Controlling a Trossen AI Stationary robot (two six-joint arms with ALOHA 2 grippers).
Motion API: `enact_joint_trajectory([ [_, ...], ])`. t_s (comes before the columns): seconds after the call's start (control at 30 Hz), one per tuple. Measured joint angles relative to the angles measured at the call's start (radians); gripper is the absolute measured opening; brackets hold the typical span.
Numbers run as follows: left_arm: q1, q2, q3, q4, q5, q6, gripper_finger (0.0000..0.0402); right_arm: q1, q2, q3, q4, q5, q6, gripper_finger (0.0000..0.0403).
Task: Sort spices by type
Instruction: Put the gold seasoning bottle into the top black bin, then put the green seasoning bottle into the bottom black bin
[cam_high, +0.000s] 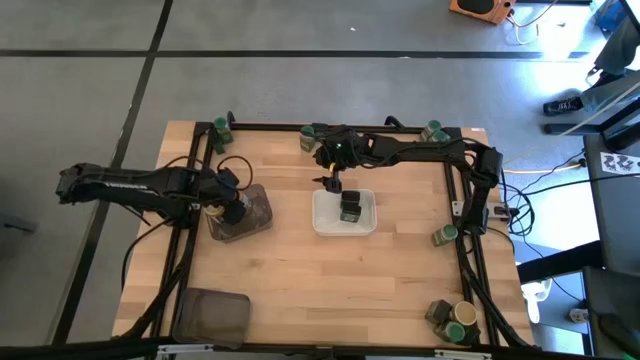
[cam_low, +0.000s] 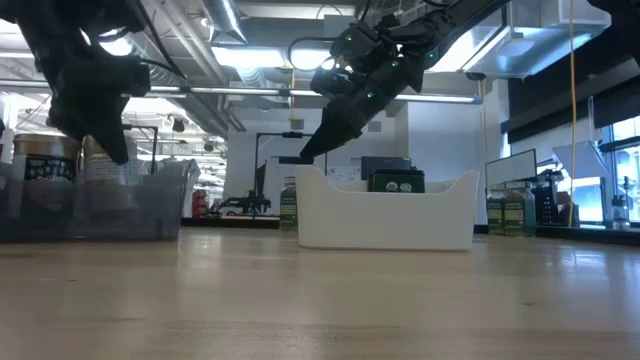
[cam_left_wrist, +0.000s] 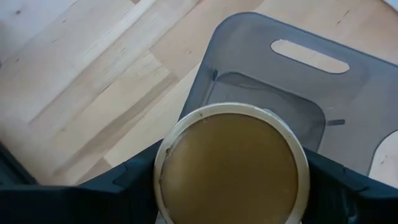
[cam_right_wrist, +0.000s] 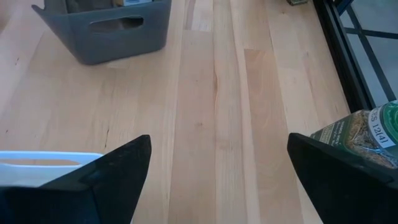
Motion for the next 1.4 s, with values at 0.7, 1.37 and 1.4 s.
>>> enact_joint_trajectory([
  [0.7,0.0,0.001,0.178,0.08,-0.068,0.224,0.0328,0.0,0.0,0.0,0.001,0.0,0.0,0.0376],
  [1.37,0.327,0.014,-0.007,0.696,0.04,0.626,0.0329,-0.143,-0.014,0.002,0.15,0.11,-0.017,0.0376],
  [1.4,0.344,0.017,-0.011,0.707,0.056,0.627,0.0329,-0.152,-0.014,0.002,0.145,0.095,-0.001,0.0376],
])
